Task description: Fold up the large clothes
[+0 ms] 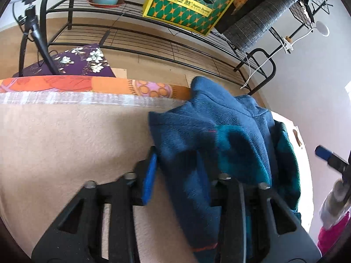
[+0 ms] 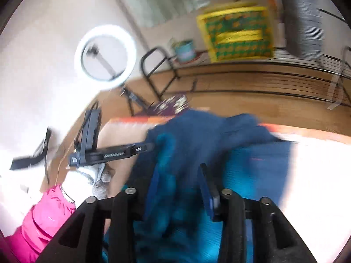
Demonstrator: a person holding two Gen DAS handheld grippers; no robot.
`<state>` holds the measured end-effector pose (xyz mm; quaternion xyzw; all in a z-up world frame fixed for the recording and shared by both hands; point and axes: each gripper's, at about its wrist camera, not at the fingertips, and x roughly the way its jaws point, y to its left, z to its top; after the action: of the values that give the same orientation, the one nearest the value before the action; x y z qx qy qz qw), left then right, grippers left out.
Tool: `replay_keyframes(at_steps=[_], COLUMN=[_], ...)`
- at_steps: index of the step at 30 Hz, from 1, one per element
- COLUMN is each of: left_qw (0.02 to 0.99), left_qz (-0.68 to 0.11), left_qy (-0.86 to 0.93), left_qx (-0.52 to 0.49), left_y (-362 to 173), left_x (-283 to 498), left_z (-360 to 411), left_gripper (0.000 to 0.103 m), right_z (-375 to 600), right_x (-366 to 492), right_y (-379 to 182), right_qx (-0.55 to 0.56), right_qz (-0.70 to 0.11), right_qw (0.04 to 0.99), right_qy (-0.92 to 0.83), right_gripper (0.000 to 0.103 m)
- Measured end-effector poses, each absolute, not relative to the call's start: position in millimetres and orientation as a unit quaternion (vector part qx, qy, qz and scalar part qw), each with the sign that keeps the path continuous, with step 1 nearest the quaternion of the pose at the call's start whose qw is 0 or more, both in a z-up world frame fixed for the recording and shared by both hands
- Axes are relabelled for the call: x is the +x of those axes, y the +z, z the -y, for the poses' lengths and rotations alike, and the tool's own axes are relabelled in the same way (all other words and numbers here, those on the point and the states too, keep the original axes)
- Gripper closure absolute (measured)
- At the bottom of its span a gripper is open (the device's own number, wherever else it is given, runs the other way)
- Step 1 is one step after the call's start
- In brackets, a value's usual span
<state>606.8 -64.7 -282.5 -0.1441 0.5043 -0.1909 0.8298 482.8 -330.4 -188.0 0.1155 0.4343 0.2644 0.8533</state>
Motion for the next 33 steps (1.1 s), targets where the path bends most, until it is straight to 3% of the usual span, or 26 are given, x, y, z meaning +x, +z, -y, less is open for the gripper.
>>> replay_keyframes(at_steps=[4,11,12,13,14,18,23,24,25,26,28,29,30,31,32,33], left_qw=[0.836,0.846,0.847,0.848,0.849,0.860,0.842,0.838,0.835,0.834,0.832,0.832,0.834,0.835,0.834,0.833], left_qz=[-0.496,-0.488,-0.486,-0.485,-0.483,-0.462,-0.496,-0.496,-0.498,-0.496,-0.495,-0.495,-0.494,-0.494,-0.496,-0.497], left_qy=[-0.183,-0.174,-0.173,-0.172,-0.173,-0.180,-0.178,-0.179,-0.180,-0.180,-0.177,-0.178,-0.180,-0.181,-0.185,-0.187], left_qx=[-0.147,-0.128,-0.129,-0.127,-0.124,-0.120,-0.120,-0.140,-0.153,-0.164,-0.175,-0.176,-0.168,-0.161,-0.156,-0.154], left_y=[-280.1,-274.1,-272.6,-270.9,-267.9,-252.2,-277.5,-280.2,-281.3,-281.7,-283.7,-284.5,-283.7,-283.1,-282.9,-282.5], left_x=[608.5,607.5,607.5,607.1,606.9,605.8,613.7,614.9,616.8,618.9,623.4,625.3,627.9,629.5,631.0,630.9], left_z=[74.2,77.8,77.5,77.9,78.9,78.6,80.1,76.1,73.1,70.7,69.3,70.9,75.1,78.2,82.2,84.9], left_gripper=[0.092,0.096,0.097,0.097,0.097,0.098,0.096,0.095,0.086,0.077,0.070,0.071,0.071,0.076,0.089,0.091], right_z=[396.9,423.5,421.5,412.7,407.3,385.8,395.8,390.3,389.3,392.0,408.2,413.5,419.9,426.3,425.6,425.3], right_x=[484.9,513.6,516.4,519.7,519.4,511.0,516.9,518.5,519.3,521.3,526.1,526.5,528.2,533.2,537.8,542.4], right_y=[-209.2,-269.0,-272.6,-275.6,-274.6,-245.2,-254.0,-259.7,-263.1,-264.1,-265.0,-266.3,-267.9,-271.2,-274.7,-278.5], right_qx=[0.136,0.205,0.208,0.206,0.196,0.080,0.067,0.053,0.048,0.061,0.129,0.156,0.183,0.215,0.229,0.242], right_qz=[-0.450,-0.479,-0.478,-0.476,-0.476,-0.446,-0.464,-0.473,-0.477,-0.479,-0.474,-0.468,-0.461,-0.457,-0.459,-0.462], right_qw=[0.863,0.835,0.834,0.833,0.835,0.878,0.872,0.868,0.866,0.863,0.855,0.853,0.851,0.844,0.840,0.835], right_qy=[0.187,0.175,0.182,0.191,0.193,0.154,0.141,0.141,0.142,0.147,0.166,0.172,0.174,0.178,0.178,0.175], right_gripper=[0.054,0.054,0.061,0.077,0.099,0.101,0.101,0.100,0.100,0.095,0.076,0.061,0.060,0.060,0.063,0.076])
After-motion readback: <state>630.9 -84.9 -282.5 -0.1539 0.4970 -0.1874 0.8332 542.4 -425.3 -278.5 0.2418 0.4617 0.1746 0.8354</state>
